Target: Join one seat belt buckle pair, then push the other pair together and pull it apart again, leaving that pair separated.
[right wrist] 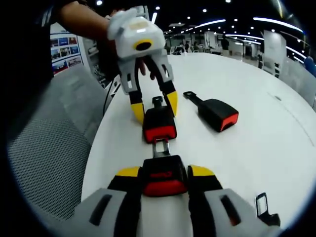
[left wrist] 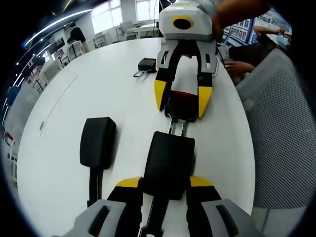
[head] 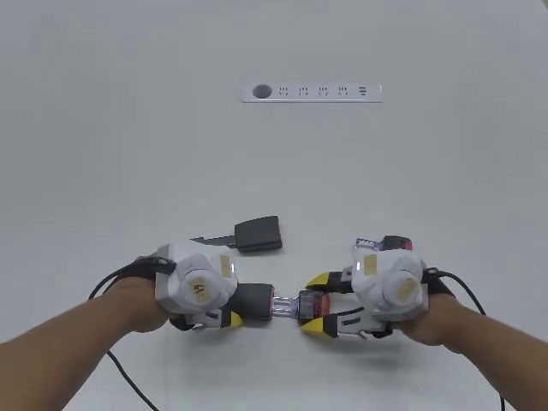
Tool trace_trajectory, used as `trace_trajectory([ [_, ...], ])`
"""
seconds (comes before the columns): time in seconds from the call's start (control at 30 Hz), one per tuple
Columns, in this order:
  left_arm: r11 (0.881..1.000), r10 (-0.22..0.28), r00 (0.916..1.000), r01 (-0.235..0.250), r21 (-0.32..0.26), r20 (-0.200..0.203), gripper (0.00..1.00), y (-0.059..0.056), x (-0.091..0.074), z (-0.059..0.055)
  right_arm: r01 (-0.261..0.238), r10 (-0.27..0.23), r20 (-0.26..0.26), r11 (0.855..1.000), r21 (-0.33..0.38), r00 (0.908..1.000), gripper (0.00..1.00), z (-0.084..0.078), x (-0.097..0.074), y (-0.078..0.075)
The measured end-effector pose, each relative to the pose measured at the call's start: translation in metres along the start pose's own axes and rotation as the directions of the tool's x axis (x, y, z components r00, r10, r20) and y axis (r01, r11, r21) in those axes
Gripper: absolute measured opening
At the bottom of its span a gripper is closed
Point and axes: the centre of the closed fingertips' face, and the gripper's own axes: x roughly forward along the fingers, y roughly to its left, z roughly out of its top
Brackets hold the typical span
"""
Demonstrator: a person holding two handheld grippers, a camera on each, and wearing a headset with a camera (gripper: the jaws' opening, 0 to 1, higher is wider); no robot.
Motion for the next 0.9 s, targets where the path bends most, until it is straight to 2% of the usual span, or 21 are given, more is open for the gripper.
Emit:
trace_trajectory([
  [0.1, 1.000, -0.001, 1.0000, 0.001, 0.003, -0.006, 0.35, 0.000, 0.001, 0.000, -0.002, 0.002, 0.004, 1.000, 0.003, 1.0000, 0.37, 0.002, 0.002, 0.000],
  [0.27, 1.000, -0.002, 1.0000, 0.002, 0.007, -0.006, 0.35, 0.000, 0.001, 0.001, 0.000, 0.000, 0.018, 1.000, 0.016, 0.9998, 0.37, 0.010, 0.013, 0.003],
  [0.47, 1.000, -0.002, 1.0000, 0.002, 0.016, 0.004, 0.35, -0.001, 0.001, 0.000, 0.006, -0.007, 0.019, 1.000, 0.028, 0.9998, 0.37, 0.010, 0.014, 0.003],
  [0.9, 0.998, -0.014, 0.9997, 0.015, 0.054, -0.021, 0.34, -0.001, 0.001, 0.001, -0.014, 0.014, -0.014, 1.000, -0.001, 0.9998, 0.36, 0.019, 0.031, 0.006],
])
